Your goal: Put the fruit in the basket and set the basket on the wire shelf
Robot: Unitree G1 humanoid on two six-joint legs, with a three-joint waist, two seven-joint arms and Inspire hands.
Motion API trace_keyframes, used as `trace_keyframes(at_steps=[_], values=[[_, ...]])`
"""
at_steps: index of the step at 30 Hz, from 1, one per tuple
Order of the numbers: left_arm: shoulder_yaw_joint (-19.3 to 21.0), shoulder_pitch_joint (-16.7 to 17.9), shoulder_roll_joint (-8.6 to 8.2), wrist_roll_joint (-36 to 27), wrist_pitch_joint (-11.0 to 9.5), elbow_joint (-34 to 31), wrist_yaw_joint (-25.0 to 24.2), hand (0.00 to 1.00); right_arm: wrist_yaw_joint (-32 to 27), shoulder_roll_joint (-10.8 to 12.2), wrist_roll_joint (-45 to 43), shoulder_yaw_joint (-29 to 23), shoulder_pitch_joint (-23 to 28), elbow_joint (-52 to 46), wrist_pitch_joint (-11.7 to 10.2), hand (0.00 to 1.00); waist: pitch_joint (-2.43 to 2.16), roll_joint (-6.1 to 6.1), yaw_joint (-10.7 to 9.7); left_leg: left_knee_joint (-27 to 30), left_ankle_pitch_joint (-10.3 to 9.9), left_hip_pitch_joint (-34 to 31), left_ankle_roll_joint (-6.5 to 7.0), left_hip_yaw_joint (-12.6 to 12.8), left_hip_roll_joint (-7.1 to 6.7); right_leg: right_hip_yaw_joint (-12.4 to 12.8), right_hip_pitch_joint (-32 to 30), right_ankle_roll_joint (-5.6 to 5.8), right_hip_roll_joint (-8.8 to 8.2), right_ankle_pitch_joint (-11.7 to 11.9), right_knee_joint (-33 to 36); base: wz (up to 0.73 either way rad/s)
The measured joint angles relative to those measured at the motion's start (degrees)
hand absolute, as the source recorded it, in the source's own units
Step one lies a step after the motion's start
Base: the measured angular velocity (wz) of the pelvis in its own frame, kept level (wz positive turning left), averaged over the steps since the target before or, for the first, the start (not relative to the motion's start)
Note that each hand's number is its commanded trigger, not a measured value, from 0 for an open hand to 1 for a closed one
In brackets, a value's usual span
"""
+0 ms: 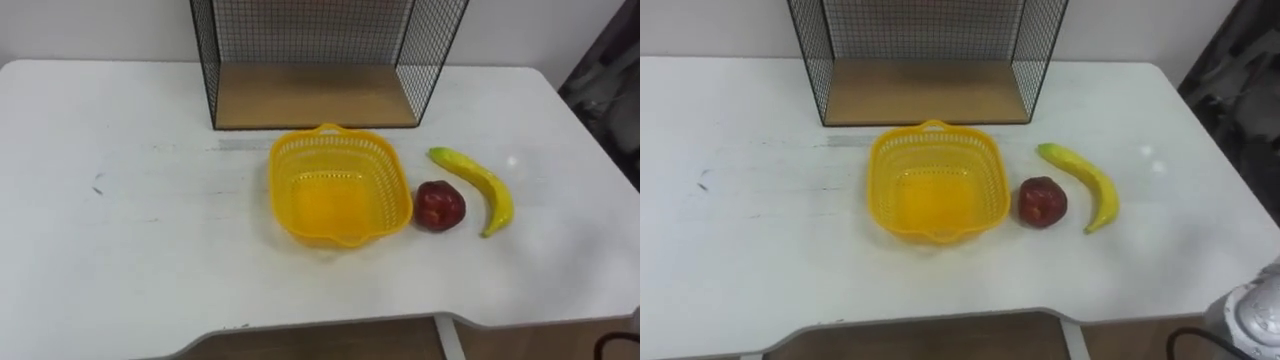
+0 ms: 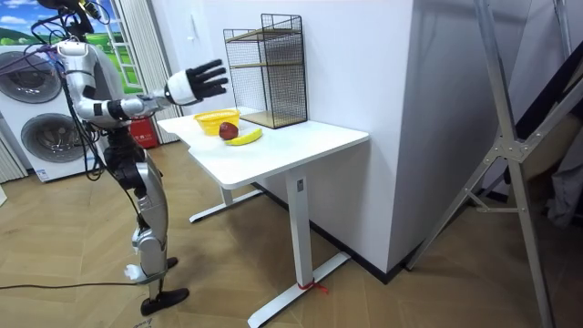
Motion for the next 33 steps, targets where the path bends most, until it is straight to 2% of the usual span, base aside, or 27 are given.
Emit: trace_keyframes(at_steps=[5,10,15,22,33], values=[[-0.1,0.0,0.07,0.0,0.0,-0.7,-0.1,0.0,7.7,-1.1,-0.3,3.6,-1.6,3.3,0.8,0.0,-0.01,-0.05,0.1,0.0,0.1,-0.3,-0.05,-0.2,0.01,-0.1,-0.2,-0.02,0.01,0.0,-0.1,0.01],[-0.1,-0.5,0.18,0.0,-0.1,-0.7,-1.5,0.0,15.0,-2.1,-3.4,5.9,-1.8,4.7,1.2,0.0,-0.02,-0.18,1.3,-0.1,0.1,-0.3,-0.05,-0.3,0.0,-0.1,-0.1,-0.03,0.01,0.0,-0.1,0.0],[-0.2,-0.4,0.23,0.0,-0.2,-0.7,-2.0,0.0,19.3,-2.1,-7.5,6.7,-3.7,7.8,1.2,0.0,0.01,-0.19,2.0,0.0,0.1,-0.2,-0.05,-0.3,0.02,-0.3,-0.1,-0.04,-0.01,0.0,-0.3,0.0],[-0.8,-0.3,0.54,0.0,-0.2,-0.6,-2.5,0.0,24.9,-2.3,-7.9,10.0,-7.3,11.2,1.2,0.0,0.1,-0.35,2.5,0.0,0.2,-0.3,-0.12,-0.9,0.03,-1.1,0.5,-0.17,-0.01,0.2,-1.0,0.05],[-1.7,-0.2,0.72,0.0,-0.2,-0.6,-3.0,0.0,31.5,-2.3,-10.4,10.4,-8.2,12.8,1.2,0.0,-0.05,-1.31,3.0,0.0,0.2,-0.2,-0.16,-2.4,0.01,-2.7,1.4,-0.17,-0.04,0.2,-1.1,0.07]])
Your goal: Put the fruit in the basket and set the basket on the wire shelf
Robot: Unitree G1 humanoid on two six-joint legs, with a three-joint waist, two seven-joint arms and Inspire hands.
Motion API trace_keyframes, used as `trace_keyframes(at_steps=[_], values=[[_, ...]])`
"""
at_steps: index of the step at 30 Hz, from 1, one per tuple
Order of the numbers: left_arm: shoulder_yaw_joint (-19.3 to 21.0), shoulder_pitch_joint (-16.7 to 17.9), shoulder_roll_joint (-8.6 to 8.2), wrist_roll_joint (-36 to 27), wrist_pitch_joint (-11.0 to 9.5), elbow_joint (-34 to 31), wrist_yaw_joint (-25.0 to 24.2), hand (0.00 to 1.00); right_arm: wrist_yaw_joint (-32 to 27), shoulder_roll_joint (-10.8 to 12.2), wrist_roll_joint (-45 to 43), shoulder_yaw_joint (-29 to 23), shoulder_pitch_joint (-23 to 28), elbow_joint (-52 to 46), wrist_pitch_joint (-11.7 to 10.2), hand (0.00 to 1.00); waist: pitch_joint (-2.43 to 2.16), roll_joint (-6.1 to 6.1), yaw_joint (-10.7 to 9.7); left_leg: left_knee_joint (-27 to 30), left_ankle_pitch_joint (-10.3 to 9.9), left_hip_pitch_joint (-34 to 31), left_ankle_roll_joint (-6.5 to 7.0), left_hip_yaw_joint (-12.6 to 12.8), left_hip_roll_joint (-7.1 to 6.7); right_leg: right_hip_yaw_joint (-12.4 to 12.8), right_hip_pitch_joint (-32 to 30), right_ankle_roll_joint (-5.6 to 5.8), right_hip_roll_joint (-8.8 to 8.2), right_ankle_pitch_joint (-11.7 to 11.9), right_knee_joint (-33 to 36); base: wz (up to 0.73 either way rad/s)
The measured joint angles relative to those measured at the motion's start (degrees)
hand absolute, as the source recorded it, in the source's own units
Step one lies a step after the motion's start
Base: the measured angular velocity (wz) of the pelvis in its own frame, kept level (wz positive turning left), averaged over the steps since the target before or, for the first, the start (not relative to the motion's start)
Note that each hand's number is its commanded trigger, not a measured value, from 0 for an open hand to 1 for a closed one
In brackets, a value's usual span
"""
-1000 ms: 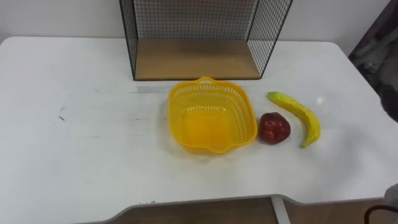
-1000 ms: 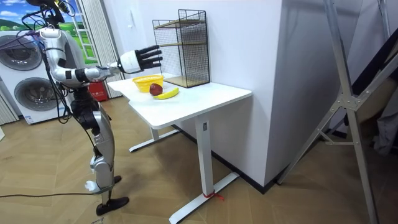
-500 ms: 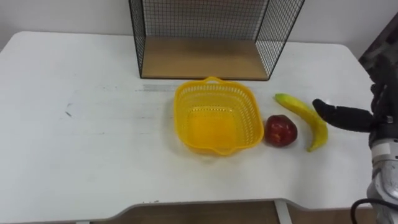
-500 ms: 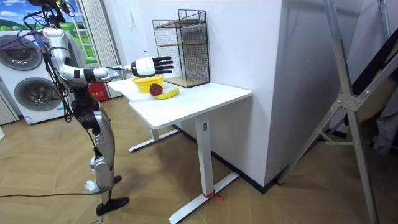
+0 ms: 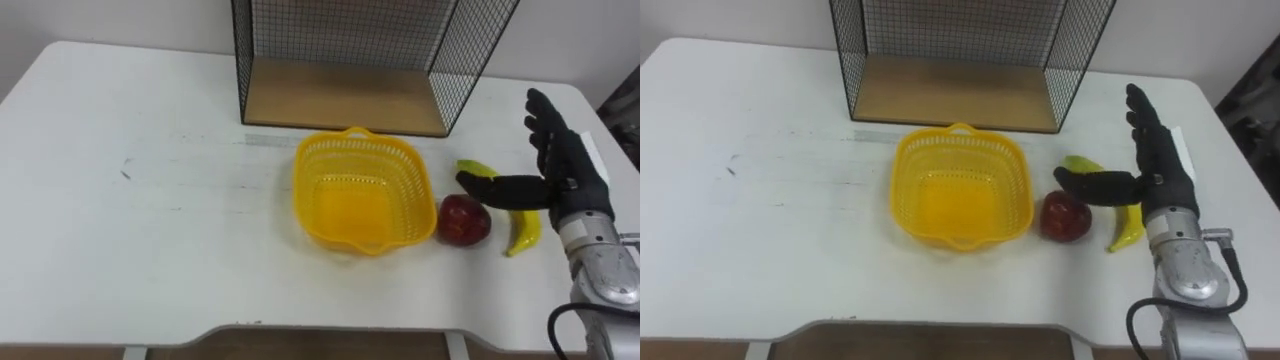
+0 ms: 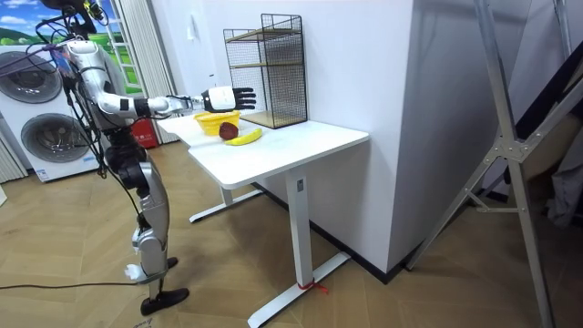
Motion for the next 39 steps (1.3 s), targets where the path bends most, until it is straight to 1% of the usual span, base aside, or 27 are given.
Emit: trace_keyframes(at_steps=[2,6,8,10,11,13,16,19,21,23,27,33,39], values=[[0.0,0.0,0.02,0.0,0.0,0.0,0.0,0.0,1.0,0.0,-0.7,0.0,0.0,0.0,0.0,0.0,-0.04,-0.22,0.0,0.0,0.0,0.0,0.0,-0.1,-0.01,0.0,0.1,0.0,0.0,0.0,0.0,0.04],[0.0,0.0,0.09,0.0,0.0,0.0,-0.1,0.0,3.3,0.0,-1.6,0.8,0.0,0.0,0.0,0.0,-0.26,-0.67,0.1,0.0,0.0,0.1,0.0,-0.2,-0.04,0.0,0.2,0.0,0.0,0.0,0.0,0.0],[0.0,0.0,0.36,0.0,0.0,0.0,-0.1,0.0,4.3,-0.1,-2.0,2.2,0.0,0.2,0.1,0.0,-0.19,-0.64,0.0,0.0,0.0,0.1,0.0,-0.2,-0.04,-0.2,0.2,0.0,0.0,0.0,-0.1,0.0],[0.0,-0.3,0.7,0.0,0.0,0.0,0.0,0.0,6.2,-0.1,-3.4,3.1,0.4,0.3,1.1,0.0,-0.22,-0.73,0.0,0.0,0.0,0.1,0.0,-0.2,-0.05,-0.4,0.3,-0.02,-0.03,0.0,-0.1,0.0],[0.0,-0.2,0.78,0.0,0.0,0.0,0.0,0.0,6.3,-0.1,-3.7,3.4,0.4,0.5,1.2,0.0,-0.12,-0.58,0.1,0.0,0.0,0.2,0.0,-0.2,-0.06,-0.4,0.4,-0.02,-0.03,0.0,-0.1,0.0],[0.0,-0.1,1.17,0.0,0.0,0.0,0.0,0.0,7.4,-0.1,-5.1,4.4,0.4,2.2,1.4,0.0,-0.1,-0.55,0.0,0.0,0.0,0.8,0.0,-0.2,-0.06,-0.5,1.0,-0.02,-0.03,0.0,-0.1,0.0],[0.0,-0.2,1.24,0.0,0.0,-0.1,0.0,0.0,8.5,-0.1,-6.5,4.4,0.4,3.0,2.0,0.0,-0.02,-0.4,0.0,0.0,0.0,0.8,0.0,-0.2,-0.06,-0.5,1.0,-0.02,-0.04,0.0,-0.1,0.0],[0.0,-0.1,1.24,0.0,0.3,-0.1,0.0,0.0,10.1,-0.1,-8.8,4.4,0.4,3.9,3.3,0.0,-0.09,-0.23,0.1,0.2,0.0,0.7,0.0,-0.3,-0.06,-0.5,1.0,-0.02,-0.04,0.0,-0.1,0.0],[0.0,-0.1,1.24,0.0,0.3,-0.1,0.0,0.0,10.7,-0.1,-9.9,4.4,0.4,3.9,3.6,0.0,-0.15,-0.11,0.0,0.4,0.0,0.7,0.0,-0.2,-0.06,-0.5,1.0,-0.02,-0.04,0.0,-0.1,0.0],[0.0,-0.1,1.24,0.0,0.3,-0.2,0.0,0.0,11.4,-0.1,-10.6,4.4,0.4,3.9,3.6,0.0,-0.13,0.13,0.0,0.6,0.0,0.7,0.0,-0.2,-0.06,-0.5,1.0,-0.02,-0.05,0.0,0.0,0.0],[0.0,-0.1,1.24,0.0,0.3,-0.6,0.0,0.0,12.1,-0.1,-10.6,4.4,0.4,3.9,3.6,0.0,-0.24,0.36,0.0,0.7,0.0,0.6,0.0,-0.2,-0.05,-0.5,1.1,-0.04,-0.06,0.0,0.0,0.0],[0.0,-0.2,1.24,0.0,0.2,0.1,0.0,0.0,12.3,-0.1,-11.1,4.4,0.5,6.7,3.6,0.0,-0.22,0.3,0.1,0.8,0.0,0.6,0.0,-0.1,-0.06,-0.5,1.1,-0.1,-0.09,0.1,0.1,0.0],[0.0,-0.2,1.24,0.0,0.2,0.5,0.0,0.0,12.3,-0.1,-11.1,4.4,0.7,6.9,3.6,0.0,-0.17,0.48,0.1,0.9,0.0,0.4,0.0,-0.1,-0.05,-0.6,1.0,-0.1,-0.09,0.1,0.1,0.0]])
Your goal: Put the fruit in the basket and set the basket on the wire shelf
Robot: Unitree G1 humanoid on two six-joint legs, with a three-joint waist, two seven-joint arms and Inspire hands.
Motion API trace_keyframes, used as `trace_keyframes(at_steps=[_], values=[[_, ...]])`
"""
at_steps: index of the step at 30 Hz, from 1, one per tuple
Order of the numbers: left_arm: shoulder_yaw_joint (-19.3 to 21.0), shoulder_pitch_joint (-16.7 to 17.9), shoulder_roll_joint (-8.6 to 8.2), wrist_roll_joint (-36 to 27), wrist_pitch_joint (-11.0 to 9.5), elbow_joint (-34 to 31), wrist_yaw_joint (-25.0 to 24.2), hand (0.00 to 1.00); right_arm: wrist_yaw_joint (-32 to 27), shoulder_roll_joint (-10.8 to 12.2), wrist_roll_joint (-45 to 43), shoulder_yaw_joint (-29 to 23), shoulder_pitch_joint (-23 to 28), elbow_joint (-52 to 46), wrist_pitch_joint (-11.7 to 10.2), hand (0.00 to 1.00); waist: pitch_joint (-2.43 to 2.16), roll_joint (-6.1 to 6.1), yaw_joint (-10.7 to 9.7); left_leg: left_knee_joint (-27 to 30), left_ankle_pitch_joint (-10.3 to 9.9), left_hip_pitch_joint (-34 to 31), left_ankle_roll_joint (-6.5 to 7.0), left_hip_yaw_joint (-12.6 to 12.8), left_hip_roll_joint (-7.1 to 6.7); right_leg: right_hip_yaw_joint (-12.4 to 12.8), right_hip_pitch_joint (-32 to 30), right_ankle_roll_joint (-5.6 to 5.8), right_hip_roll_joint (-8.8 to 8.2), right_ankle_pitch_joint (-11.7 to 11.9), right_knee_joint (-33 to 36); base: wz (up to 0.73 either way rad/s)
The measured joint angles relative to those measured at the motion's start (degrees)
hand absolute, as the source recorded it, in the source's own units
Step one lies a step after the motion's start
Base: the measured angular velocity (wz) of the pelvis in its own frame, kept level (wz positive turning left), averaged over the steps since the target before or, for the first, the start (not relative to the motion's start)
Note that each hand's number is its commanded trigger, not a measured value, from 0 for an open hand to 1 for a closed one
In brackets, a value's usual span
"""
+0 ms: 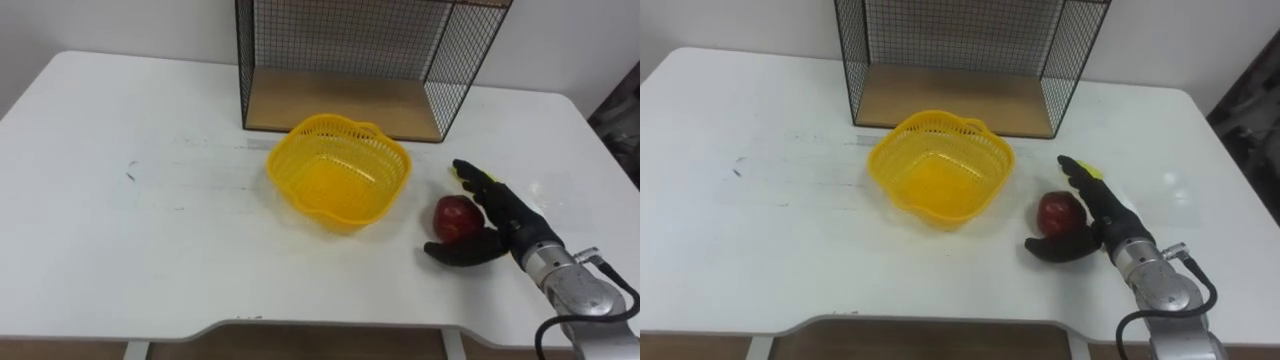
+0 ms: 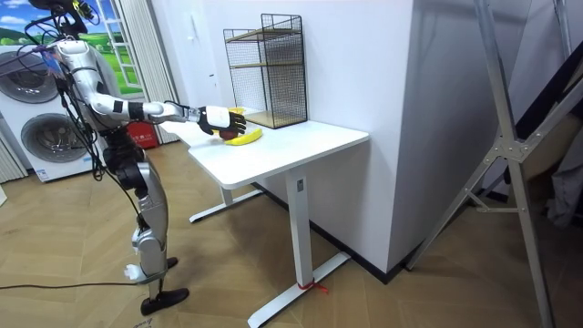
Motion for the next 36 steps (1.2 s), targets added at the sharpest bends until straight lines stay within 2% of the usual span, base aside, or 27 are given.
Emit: trace_keyframes(at_steps=[6,11,21,26,28,29,30,31,36], values=[[0.0,0.0,0.0,0.0,0.0,0.0,0.0,0.0,0.0,0.0,0.0,0.0,0.0,0.0,0.0,0.0,-0.11,0.21,0.0,0.0,0.0,0.0,0.0,0.0,-0.01,0.0,0.0,0.0,-0.01,0.0,0.0,0.0],[0.0,0.0,0.0,0.0,0.0,0.0,0.0,0.0,0.0,0.0,0.0,0.0,0.0,0.0,0.0,0.0,-0.39,0.58,0.0,0.0,0.0,0.1,0.0,0.0,-0.01,0.0,0.0,0.0,-0.02,0.0,0.0,0.0],[0.0,0.1,0.06,0.0,-0.1,0.3,0.0,0.0,-0.1,0.0,0.0,0.0,0.0,3.8,-0.4,0.0,-0.29,0.41,0.0,0.0,0.0,0.0,0.0,-0.5,-0.05,-0.2,0.1,0.0,-0.03,0.0,0.0,0.01],[-0.8,0.0,0.32,0.0,-0.2,0.8,0.0,0.0,-0.5,0.0,0.0,0.0,0.0,5.6,-2.3,0.0,-0.16,0.16,0.0,0.1,0.0,0.0,-0.03,-0.9,-0.07,-0.6,0.3,0.0,-0.03,0.0,0.0,0.04],[-1.1,0.0,0.37,0.0,-0.2,0.8,0.0,0.0,-0.5,0.0,0.0,0.0,0.0,6.8,-3.0,0.0,0.05,-0.23,0.0,0.1,0.0,0.3,-0.04,-1.1,-0.08,-0.7,0.8,0.0,-0.03,0.0,-0.1,0.05],[-1.1,0.0,0.36,0.0,-0.2,0.8,0.0,0.0,-0.5,0.0,0.0,0.0,-0.1,7.2,-3.1,0.26,0.03,-0.31,0.1,0.1,0.0,0.4,-0.04,-1.1,-0.08,-0.8,0.9,0.0,-0.03,0.0,-0.1,0.05],[-1.1,0.0,0.36,0.0,-0.2,0.8,0.0,0.0,-0.6,0.0,0.0,0.0,-0.4,8.5,-3.8,0.8,-0.09,-0.49,0.1,0.2,0.0,0.4,-0.04,-1.2,-0.11,-0.9,1.0,0.0,-0.04,0.0,-0.1,0.04],[-1.1,0.0,0.36,0.0,-0.2,0.8,0.0,0.0,-0.6,0.0,0.0,0.0,-0.4,8.9,-4.1,1.0,-0.09,-0.61,0.2,0.2,0.0,0.4,-0.04,-1.3,-0.12,-0.9,1.0,0.0,-0.04,0.0,-0.1,0.03],[-1.1,0.2,0.4,0.0,-0.2,0.8,0.0,0.0,-2.8,0.0,0.0,-0.6,-2.5,12.6,-5.0,1.0,-0.08,-0.57,0.1,0.6,0.0,0.4,-0.04,-1.4,-0.13,-1.0,1.4,0.0,-0.03,0.0,-0.1,0.0]])
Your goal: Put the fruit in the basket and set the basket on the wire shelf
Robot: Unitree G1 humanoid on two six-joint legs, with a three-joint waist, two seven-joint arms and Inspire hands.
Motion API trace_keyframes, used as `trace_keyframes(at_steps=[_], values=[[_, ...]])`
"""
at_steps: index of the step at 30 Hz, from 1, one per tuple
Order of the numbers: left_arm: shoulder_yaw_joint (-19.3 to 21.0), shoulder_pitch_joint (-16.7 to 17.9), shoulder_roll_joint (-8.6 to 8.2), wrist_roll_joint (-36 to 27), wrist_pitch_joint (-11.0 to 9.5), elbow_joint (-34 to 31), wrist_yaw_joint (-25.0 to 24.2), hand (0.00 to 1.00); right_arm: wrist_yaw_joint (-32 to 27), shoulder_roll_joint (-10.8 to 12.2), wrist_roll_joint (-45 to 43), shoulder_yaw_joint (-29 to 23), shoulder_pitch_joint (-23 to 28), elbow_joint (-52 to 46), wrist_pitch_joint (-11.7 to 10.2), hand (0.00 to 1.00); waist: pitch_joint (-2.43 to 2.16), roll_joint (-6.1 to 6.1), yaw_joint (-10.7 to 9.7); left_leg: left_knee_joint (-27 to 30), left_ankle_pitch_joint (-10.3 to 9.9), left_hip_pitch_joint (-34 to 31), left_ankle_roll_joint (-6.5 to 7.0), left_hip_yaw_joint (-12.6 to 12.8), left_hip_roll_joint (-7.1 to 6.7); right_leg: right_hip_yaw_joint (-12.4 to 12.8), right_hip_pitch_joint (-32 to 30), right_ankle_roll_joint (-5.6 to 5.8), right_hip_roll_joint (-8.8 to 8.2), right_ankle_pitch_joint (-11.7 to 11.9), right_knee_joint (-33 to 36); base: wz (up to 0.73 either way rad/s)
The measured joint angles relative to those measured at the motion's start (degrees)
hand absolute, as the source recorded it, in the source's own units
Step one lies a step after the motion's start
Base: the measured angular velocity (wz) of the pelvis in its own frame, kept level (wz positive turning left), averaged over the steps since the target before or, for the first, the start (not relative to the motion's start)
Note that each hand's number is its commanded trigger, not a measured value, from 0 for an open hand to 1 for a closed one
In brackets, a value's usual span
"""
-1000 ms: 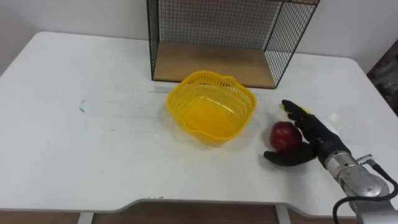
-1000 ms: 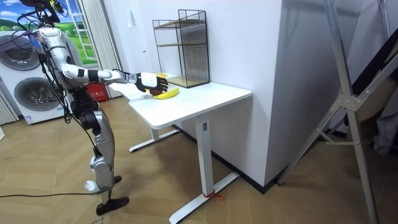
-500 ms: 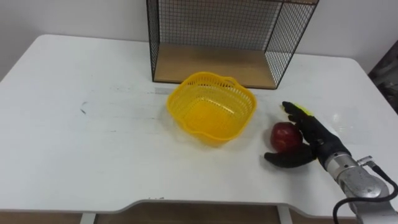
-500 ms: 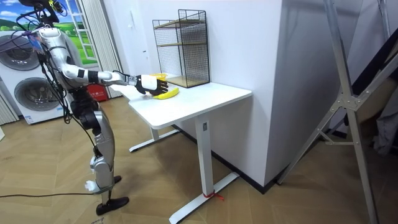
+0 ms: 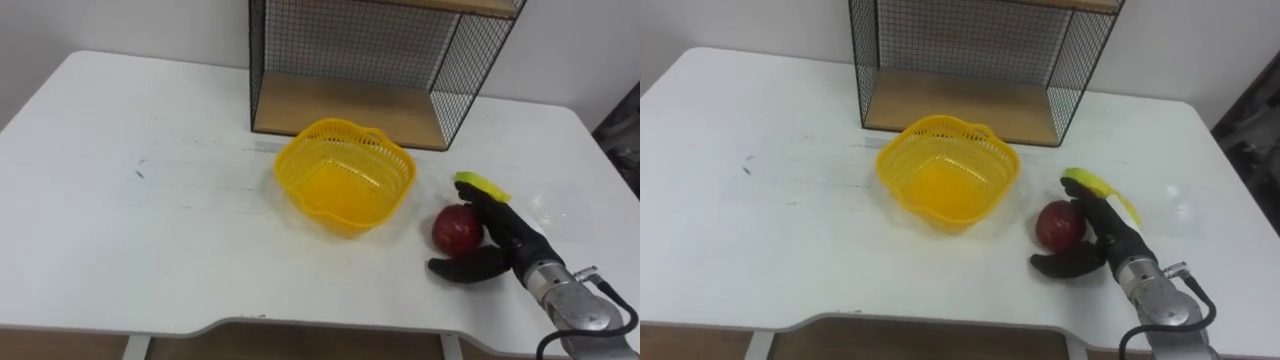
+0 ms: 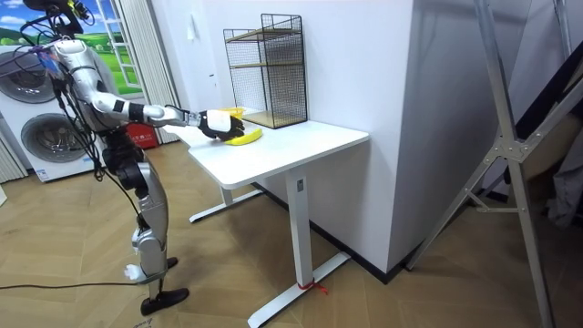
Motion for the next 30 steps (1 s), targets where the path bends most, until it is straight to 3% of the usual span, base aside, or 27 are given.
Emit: trace_keyframes(at_steps=[6,12,21,30], values=[[0.0,0.0,-0.01,0.0,0.0,0.0,-0.5,0.0,-1.7,-0.2,0.0,-1.2,-2.9,4.7,0.0,1.0,0.0,0.21,0.1,0.3,0.0,0.0,-0.05,-0.4,0.05,-0.5,0.4,0.0,0.05,0.0,-0.1,0.04],[0.0,-0.1,0.02,0.0,0.0,-0.1,-0.6,0.0,-1.5,-0.2,0.1,-1.2,-2.8,5.0,-0.3,1.0,0.03,0.68,0.0,0.3,0.0,0.1,-0.05,-0.4,0.04,-0.5,0.4,-0.01,0.07,0.0,0.0,0.0],[0.0,-0.7,0.03,0.0,-0.1,-0.1,-0.6,0.0,-1.5,0.2,2.2,-1.0,-2.8,4.9,-0.1,1.0,0.04,0.41,-0.1,0.4,0.0,-0.1,-0.06,-0.3,0.08,-0.4,0.3,-0.05,0.07,0.0,0.1,0.0],[0.1,-0.4,0.0,0.0,0.0,0.9,-0.7,0.0,-0.5,0.7,5.3,-0.6,-0.2,-3.4,2.7,1.0,-0.21,0.64,0.1,0.3,0.0,-0.1,-0.07,0.2,0.08,0.1,-0.1,-0.07,0.07,0.0,0.1,-0.03]])
